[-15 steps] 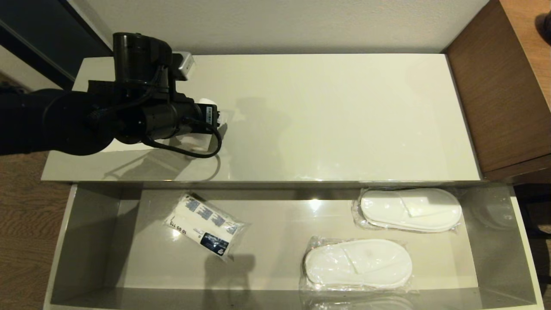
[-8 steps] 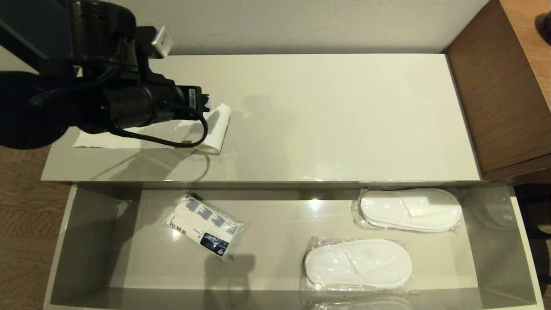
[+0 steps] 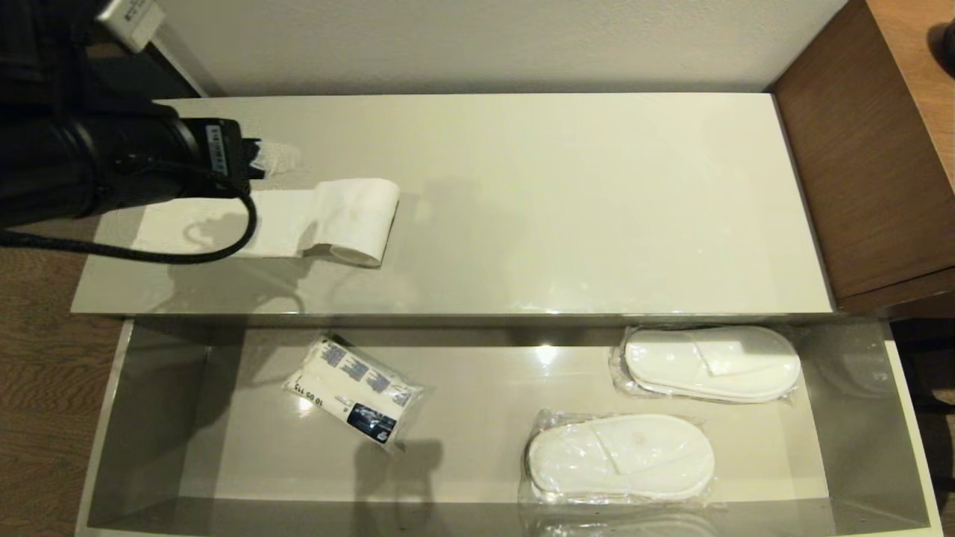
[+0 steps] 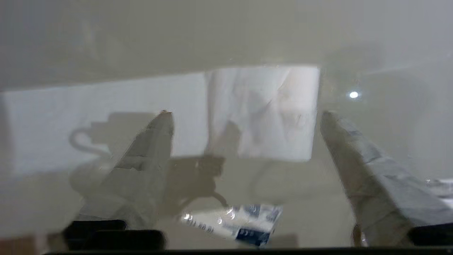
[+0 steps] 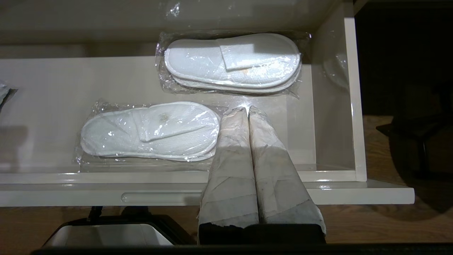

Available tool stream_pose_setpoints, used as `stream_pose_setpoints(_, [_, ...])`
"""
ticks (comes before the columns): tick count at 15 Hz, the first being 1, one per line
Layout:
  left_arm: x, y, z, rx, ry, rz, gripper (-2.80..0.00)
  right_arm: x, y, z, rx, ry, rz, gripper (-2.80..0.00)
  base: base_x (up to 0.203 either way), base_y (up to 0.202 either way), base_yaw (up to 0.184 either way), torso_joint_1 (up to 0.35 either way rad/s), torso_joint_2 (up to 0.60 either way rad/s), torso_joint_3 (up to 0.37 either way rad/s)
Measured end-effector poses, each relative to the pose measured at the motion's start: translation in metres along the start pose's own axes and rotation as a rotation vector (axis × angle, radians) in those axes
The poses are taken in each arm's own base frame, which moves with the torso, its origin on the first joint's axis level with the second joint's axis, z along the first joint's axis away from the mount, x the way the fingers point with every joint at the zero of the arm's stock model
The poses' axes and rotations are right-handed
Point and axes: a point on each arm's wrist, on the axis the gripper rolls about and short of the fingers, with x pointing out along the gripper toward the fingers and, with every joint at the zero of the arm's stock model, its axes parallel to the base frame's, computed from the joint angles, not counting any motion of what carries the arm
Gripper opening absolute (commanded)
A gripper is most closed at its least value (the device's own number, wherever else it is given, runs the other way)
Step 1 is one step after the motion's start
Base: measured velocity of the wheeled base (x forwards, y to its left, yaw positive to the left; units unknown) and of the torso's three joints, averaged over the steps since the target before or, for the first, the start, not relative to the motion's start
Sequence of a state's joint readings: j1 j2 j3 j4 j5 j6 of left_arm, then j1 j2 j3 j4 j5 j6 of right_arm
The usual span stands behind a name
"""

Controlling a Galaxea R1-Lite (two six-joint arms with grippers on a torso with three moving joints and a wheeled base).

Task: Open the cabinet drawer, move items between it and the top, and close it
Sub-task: Place the roll paper on the table, then close the drawer

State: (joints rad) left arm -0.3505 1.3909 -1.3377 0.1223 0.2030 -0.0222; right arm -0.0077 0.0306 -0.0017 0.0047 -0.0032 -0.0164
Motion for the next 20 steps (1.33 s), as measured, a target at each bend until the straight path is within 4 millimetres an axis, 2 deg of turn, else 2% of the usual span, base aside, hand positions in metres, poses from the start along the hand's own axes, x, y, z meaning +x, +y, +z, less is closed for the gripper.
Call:
stream_pose_setpoints(4, [-0.038, 0.022, -0.02, -0.003, 0.077, 0.072, -2.8, 0.0, 0.0, 0.0, 0.0, 0.0, 0.0, -2.8, 0.0, 0.0, 0.0, 0.0, 0.0, 0.0])
stream_pose_setpoints(6, [-0.071, 0.034, -0.039, -0.016, 0.14, 0.122, -2.8, 0.0, 0.0, 0.0, 0.0, 0.0, 0.0, -2.8, 0.0, 0.0, 0.0, 0.0, 0.0, 0.0])
stream_pose_setpoints(8, [-0.104, 0.042, -0.067, -0.031, 0.218, 0.17, -2.8, 0.0, 0.0, 0.0, 0.0, 0.0, 0.0, -2.8, 0.0, 0.0, 0.0, 0.0, 0.0, 0.0])
stream_pose_setpoints(10, [-0.132, 0.047, -0.091, -0.048, 0.271, 0.22, -2.8, 0.0, 0.0, 0.0, 0.0, 0.0, 0.001, -2.8, 0.0, 0.0, 0.0, 0.0, 0.0, 0.0])
stream_pose_setpoints(14, [-0.186, 0.046, -0.111, -0.089, 0.295, 0.266, -2.8, 0.0, 0.0, 0.0, 0.0, 0.0, 0.0, -2.8, 0.0, 0.0, 0.0, 0.0, 0.0, 0.0])
stream_pose_setpoints(17, [-0.205, 0.044, -0.118, -0.112, 0.277, 0.265, -2.8, 0.0, 0.0, 0.0, 0.0, 0.0, 0.001, -2.8, 0.0, 0.0, 0.0, 0.0, 0.0, 0.0])
stream_pose_setpoints(20, [-0.209, 0.042, -0.124, -0.156, 0.272, 0.241, -2.8, 0.0, 0.0, 0.0, 0.0, 0.0, 0.001, -2.8, 0.0, 0.0, 0.0, 0.0, 0.0, 0.0])
